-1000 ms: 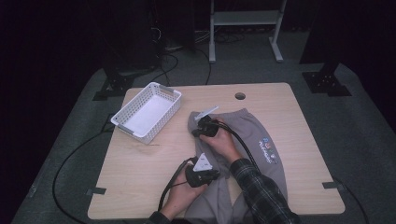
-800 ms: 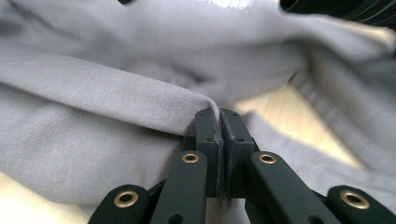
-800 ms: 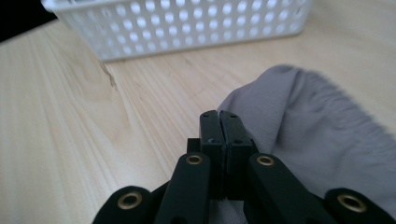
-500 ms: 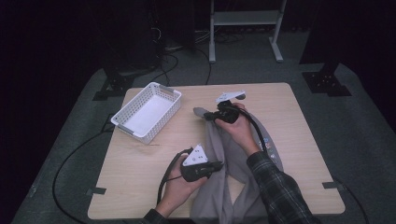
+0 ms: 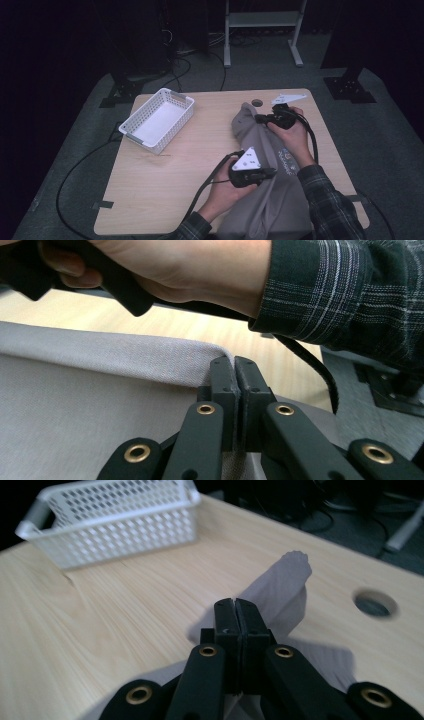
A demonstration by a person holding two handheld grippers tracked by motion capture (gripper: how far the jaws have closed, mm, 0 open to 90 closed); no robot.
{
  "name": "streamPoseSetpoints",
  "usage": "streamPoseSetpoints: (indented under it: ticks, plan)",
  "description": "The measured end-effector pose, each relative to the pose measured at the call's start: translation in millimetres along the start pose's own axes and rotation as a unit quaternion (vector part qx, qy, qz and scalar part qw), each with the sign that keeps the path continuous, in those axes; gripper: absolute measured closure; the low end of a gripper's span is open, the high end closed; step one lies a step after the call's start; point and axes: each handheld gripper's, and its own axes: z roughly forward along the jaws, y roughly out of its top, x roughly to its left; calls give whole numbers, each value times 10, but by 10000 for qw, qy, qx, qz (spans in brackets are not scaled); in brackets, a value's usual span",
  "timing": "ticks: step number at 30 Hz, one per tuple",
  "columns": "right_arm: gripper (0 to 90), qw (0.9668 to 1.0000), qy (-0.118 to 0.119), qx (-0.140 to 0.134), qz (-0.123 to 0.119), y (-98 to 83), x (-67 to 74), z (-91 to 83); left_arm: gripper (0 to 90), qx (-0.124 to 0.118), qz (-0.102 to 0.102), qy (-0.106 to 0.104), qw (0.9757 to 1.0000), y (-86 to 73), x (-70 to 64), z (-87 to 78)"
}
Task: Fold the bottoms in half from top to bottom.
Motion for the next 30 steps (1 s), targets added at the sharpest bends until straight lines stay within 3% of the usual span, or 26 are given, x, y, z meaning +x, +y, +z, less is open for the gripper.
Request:
streamPoseSetpoints:
  ticks: [7, 10, 13, 16, 19, 22, 25, 28, 30]
  plan:
    - [884, 9976, -405, 477, 290, -508, -286, 38, 862, 481, -192, -279, 9983, -120, 7, 552]
    - [854, 9957, -532, 622, 423, -702, -362, 96, 717, 485, -264, -279, 9981, -178, 28, 617]
    - [676, 9958, -559, 450, 567, -803, -393, 79, 591, 367, -313, -188, 9987, -175, 96, 466]
    - [624, 9967, -501, 286, 579, -825, -349, -12, 566, 248, -329, 114, 9991, -196, 230, 210]
    - [588, 9973, -493, 153, 516, -849, -242, -143, 559, 241, -446, 599, 9969, -319, 459, -138]
    - [569, 9980, -467, 120, 420, -909, -102, -294, 577, 362, -585, 925, 9933, -459, 590, -320]
    - [562, 9984, -375, 231, 363, -950, 26, -397, 587, 586, -656, 1147, 9895, -600, 667, -381]
    - [555, 9985, -270, 403, 262, -1059, 194, -485, 600, 832, -716, 1174, 9870, -683, 697, -317]
    - [546, 9981, -288, 517, 176, -1147, 284, -524, 601, 895, -693, 1170, 9867, -699, 685, -249]
